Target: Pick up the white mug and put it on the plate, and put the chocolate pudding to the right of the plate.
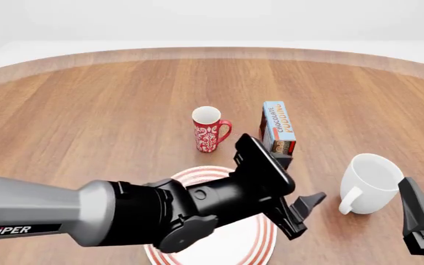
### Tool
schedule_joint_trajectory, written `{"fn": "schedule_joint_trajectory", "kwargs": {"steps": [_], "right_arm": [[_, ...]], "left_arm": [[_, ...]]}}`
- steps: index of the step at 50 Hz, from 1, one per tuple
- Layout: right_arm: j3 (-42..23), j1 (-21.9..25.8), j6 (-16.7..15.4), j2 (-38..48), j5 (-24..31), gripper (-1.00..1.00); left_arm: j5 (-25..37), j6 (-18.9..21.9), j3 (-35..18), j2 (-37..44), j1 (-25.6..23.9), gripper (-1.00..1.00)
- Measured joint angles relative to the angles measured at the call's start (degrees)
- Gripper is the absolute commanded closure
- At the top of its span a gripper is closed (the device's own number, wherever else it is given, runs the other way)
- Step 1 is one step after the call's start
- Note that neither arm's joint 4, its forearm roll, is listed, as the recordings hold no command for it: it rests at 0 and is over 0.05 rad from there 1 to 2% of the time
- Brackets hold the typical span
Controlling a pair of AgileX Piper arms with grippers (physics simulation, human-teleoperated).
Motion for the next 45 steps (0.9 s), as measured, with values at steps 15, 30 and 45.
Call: {"fn": "schedule_joint_trajectory", "kwargs": {"steps": [15,30,45], "right_arm": [[0.0,0.0,0.1,0.0,0.0,-1.0],[0.0,0.0,0.1,0.0,0.0,-1.0],[0.0,0.0,0.2,-0.1,0.0,-1.0]], "left_arm": [[0.8,0.0,-2.2,2.3,-0.3,-1.0],[1.9,-0.1,-4.6,4.7,-0.6,-1.0],[3.4,0.0,-7.4,7.0,-1.0,-1.0]]}}
